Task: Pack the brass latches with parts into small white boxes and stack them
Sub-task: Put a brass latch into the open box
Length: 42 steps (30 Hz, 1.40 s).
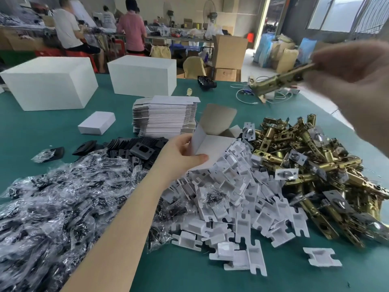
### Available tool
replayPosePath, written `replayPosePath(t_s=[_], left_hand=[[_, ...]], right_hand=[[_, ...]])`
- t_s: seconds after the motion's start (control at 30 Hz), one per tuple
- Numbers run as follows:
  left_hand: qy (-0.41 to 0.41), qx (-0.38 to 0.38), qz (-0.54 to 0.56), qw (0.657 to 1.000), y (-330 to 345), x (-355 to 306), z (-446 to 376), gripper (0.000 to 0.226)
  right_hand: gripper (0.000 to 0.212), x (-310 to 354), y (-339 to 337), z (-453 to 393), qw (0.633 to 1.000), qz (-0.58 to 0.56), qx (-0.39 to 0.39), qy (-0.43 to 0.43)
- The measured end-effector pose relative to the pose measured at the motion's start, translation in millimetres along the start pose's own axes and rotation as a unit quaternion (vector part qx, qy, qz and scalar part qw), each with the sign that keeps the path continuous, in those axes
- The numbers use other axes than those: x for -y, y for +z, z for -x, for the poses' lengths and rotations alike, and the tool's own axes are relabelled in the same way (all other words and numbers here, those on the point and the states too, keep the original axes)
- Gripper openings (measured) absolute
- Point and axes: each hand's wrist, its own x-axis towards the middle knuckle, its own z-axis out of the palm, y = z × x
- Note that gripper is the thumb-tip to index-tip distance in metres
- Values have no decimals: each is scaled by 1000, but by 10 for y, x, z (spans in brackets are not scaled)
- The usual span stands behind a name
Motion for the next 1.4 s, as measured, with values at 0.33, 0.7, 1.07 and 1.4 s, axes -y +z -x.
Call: replayPosePath(t_s=[0.33,0.7,1.07,1.4], left_hand=[[-11,89,53,995,2,-64,23,54],[-29,93,83,992,56,-129,54,57],[-56,76,145,985,22,-25,19,47],[-32,-50,200,978,-89,99,-47,55]], right_hand=[[25,330,326,-59,980,-81,169,62],[21,288,729,-262,916,158,365,46],[34,335,978,-344,893,181,411,39],[41,-484,828,80,938,206,139,242]])
